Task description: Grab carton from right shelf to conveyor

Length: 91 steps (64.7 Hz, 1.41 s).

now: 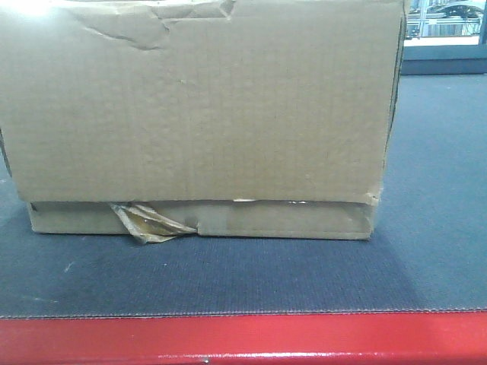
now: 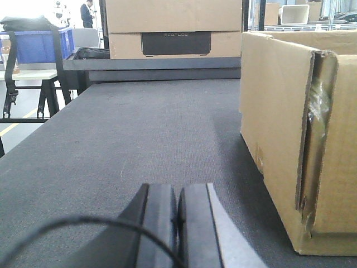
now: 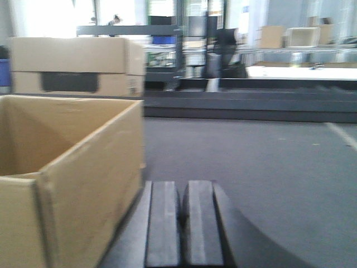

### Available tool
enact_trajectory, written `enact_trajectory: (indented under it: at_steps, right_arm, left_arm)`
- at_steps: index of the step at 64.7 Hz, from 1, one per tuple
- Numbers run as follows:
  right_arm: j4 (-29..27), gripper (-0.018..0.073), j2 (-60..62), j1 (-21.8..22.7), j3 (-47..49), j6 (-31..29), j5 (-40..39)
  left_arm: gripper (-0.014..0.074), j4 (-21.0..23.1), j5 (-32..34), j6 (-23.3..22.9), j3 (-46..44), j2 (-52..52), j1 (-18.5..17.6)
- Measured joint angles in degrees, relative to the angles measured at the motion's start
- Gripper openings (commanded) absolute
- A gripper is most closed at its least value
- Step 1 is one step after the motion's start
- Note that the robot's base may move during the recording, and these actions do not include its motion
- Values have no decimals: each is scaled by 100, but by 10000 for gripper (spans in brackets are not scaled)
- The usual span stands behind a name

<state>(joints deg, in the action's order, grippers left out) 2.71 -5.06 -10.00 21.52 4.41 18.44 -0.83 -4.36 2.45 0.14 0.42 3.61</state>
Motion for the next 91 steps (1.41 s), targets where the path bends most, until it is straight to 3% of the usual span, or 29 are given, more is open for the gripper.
enact_trajectory:
  at_steps: [8, 20, 35, 91]
  right_arm:
    - [-471, -57, 22, 600, -357, -599, -320]
    - [-672, -57, 241, 1101, -1241, -784, -818]
    - [-686, -57, 473, 1122, -2127, -808, -1283]
    - [-686, -57, 487, 1122, -2155, -808, -1518]
  left_arm:
    - [12, 0, 0, 0, 0, 0, 0]
    - [12, 0, 0, 0, 0, 0, 0]
    - [12, 0, 9, 0, 0, 0, 0]
    - [12, 0, 9, 0, 0, -10, 0]
